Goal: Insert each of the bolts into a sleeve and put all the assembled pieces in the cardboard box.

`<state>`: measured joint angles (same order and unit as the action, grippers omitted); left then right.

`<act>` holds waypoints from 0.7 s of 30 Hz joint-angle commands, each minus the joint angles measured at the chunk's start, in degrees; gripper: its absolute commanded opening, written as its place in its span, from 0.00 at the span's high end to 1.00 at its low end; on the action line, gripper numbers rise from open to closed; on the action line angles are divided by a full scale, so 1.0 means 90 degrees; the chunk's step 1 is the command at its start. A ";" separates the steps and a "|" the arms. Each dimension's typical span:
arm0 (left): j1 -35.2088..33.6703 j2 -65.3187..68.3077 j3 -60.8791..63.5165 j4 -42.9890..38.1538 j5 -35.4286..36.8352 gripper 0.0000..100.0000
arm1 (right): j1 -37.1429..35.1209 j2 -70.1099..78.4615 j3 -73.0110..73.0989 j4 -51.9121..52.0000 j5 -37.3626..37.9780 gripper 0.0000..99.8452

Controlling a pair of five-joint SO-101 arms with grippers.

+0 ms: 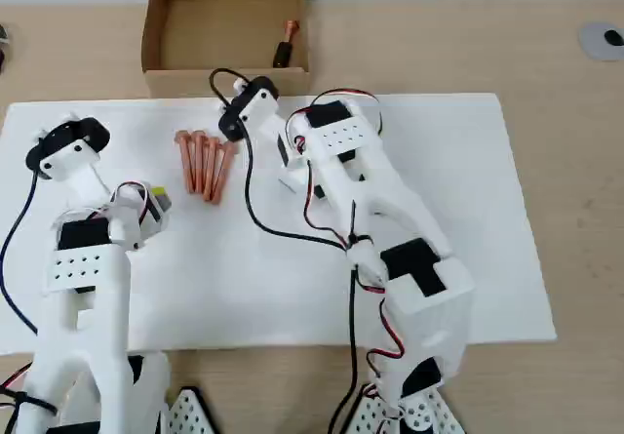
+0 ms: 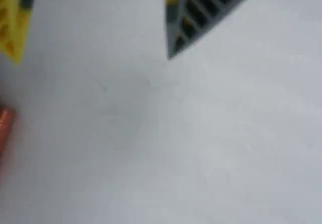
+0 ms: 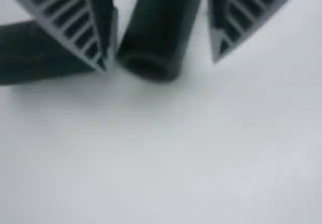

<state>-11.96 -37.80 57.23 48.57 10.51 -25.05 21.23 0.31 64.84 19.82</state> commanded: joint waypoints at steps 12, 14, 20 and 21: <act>0.0107 0.0015 -0.0293 -0.0088 0.0000 0.79 | -0.0044 -0.0054 -0.0532 0.0694 -0.0606 0.83; 0.0107 0.0015 -0.0293 -0.0088 0.0000 0.79 | -0.0034 -0.0054 -0.0806 0.1035 -0.0606 0.83; 0.0107 0.0015 -0.0293 -0.0068 0.0000 0.79 | -0.0054 -0.0005 -0.1372 0.1475 -0.0567 0.83; 0.0107 0.0005 -0.0293 -0.0068 0.0000 0.79 | -0.0093 -0.0005 -0.1324 0.1475 -0.0567 0.83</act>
<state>-11.96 -37.80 57.23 48.57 10.51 -24.97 21.58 -9.01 77.32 14.73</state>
